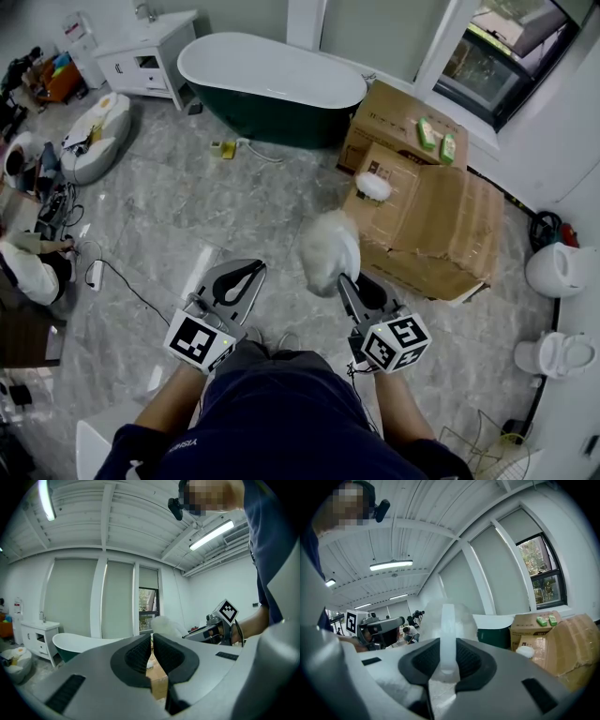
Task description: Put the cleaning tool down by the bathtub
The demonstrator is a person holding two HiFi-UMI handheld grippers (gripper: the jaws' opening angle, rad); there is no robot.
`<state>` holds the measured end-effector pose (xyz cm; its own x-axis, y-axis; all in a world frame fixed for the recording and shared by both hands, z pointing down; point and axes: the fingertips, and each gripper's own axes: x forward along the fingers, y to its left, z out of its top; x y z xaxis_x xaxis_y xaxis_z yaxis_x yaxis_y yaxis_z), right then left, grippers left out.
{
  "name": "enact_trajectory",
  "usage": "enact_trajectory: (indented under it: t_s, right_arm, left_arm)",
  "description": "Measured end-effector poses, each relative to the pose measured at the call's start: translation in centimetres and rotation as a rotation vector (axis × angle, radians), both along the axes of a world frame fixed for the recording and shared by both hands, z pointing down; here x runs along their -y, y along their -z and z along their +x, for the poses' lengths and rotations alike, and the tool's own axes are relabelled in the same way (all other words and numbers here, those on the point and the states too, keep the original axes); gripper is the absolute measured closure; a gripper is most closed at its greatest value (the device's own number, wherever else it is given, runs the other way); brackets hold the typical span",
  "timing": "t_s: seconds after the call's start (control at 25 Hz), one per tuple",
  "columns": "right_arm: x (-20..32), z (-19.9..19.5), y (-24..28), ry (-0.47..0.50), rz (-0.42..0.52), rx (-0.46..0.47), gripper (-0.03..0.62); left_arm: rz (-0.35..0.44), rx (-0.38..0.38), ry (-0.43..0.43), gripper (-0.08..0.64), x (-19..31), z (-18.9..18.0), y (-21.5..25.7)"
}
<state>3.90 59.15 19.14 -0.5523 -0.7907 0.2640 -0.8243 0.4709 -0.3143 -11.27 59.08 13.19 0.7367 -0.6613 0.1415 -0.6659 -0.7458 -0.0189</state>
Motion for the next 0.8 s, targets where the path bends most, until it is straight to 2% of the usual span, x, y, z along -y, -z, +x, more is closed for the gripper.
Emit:
enact_trajectory:
  t_s: [0.4,0.8]
  right_arm:
    - [2.5,1.0,-0.7,0.012,-0.011,0.001,0.5]
    - [7.0,1.2,-0.8,0.01,-0.004,-0.01,0.5]
  left_arm:
    - [-0.001,0.005,0.021,0.518,2.3,0.5,-0.3]
    - [0.0,0.0,0.023,0.518,7.0,0.3,-0.8]
